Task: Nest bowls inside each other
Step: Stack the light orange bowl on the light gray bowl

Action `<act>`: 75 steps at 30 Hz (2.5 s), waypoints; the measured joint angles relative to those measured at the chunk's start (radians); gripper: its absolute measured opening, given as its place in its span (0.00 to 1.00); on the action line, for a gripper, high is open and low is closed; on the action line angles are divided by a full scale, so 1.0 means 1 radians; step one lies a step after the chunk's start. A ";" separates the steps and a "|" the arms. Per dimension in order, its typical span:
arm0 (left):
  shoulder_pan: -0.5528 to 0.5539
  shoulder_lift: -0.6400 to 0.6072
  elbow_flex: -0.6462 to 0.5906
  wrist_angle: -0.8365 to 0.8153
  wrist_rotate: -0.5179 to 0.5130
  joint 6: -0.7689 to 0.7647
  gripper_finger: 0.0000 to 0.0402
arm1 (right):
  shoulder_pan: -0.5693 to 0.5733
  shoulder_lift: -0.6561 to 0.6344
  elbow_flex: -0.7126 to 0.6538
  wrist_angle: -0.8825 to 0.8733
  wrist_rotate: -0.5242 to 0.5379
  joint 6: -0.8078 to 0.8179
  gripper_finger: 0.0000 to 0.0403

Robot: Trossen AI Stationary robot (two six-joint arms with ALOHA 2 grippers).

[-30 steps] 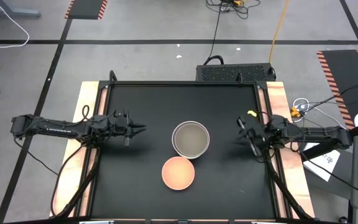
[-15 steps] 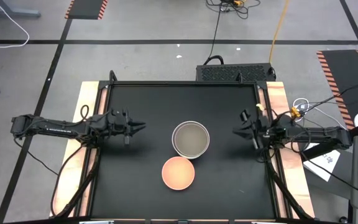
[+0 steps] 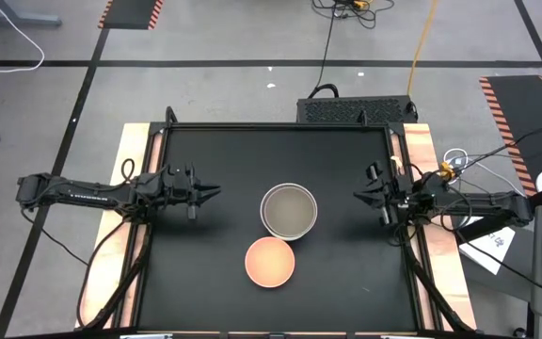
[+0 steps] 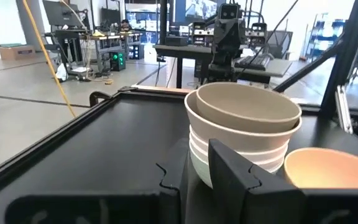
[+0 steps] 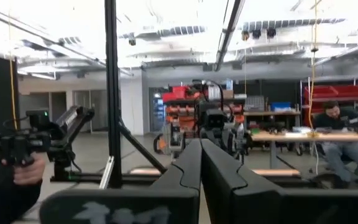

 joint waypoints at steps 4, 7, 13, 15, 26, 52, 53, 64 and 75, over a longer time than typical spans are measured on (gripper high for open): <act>0.000 0.000 0.000 -0.004 -0.010 0.067 0.16 | 0.000 0.001 0.000 -0.049 0.000 -0.041 0.00; 0.000 0.000 0.000 -0.004 -0.026 0.115 0.16 | 0.001 0.019 0.009 -0.123 0.000 -0.053 0.00; 0.000 0.000 0.000 0.004 -0.089 0.103 0.16 | 0.019 0.120 0.165 -0.361 -0.002 -0.094 0.01; 0.000 0.000 0.000 -0.001 -0.094 0.107 0.16 | 0.042 0.169 0.230 -0.368 -0.003 -0.104 0.04; 0.000 0.000 0.000 -0.059 -0.104 0.096 0.16 | 0.226 0.497 0.596 -0.528 0.005 -0.034 0.42; 0.000 0.000 0.000 -0.110 -0.103 0.027 0.16 | 0.616 1.059 1.234 -1.057 0.311 -0.008 0.56; 0.000 0.000 0.000 -0.110 -0.103 0.027 0.16 | 0.619 1.067 1.234 -1.035 0.309 0.000 0.56; 0.000 0.000 0.000 -0.117 -0.103 -0.008 0.16 | 0.613 1.222 1.234 -0.905 0.242 0.025 0.56; 0.000 0.000 0.000 -0.139 -0.103 -0.050 0.16 | 0.606 1.341 1.234 -0.913 0.204 -0.004 0.56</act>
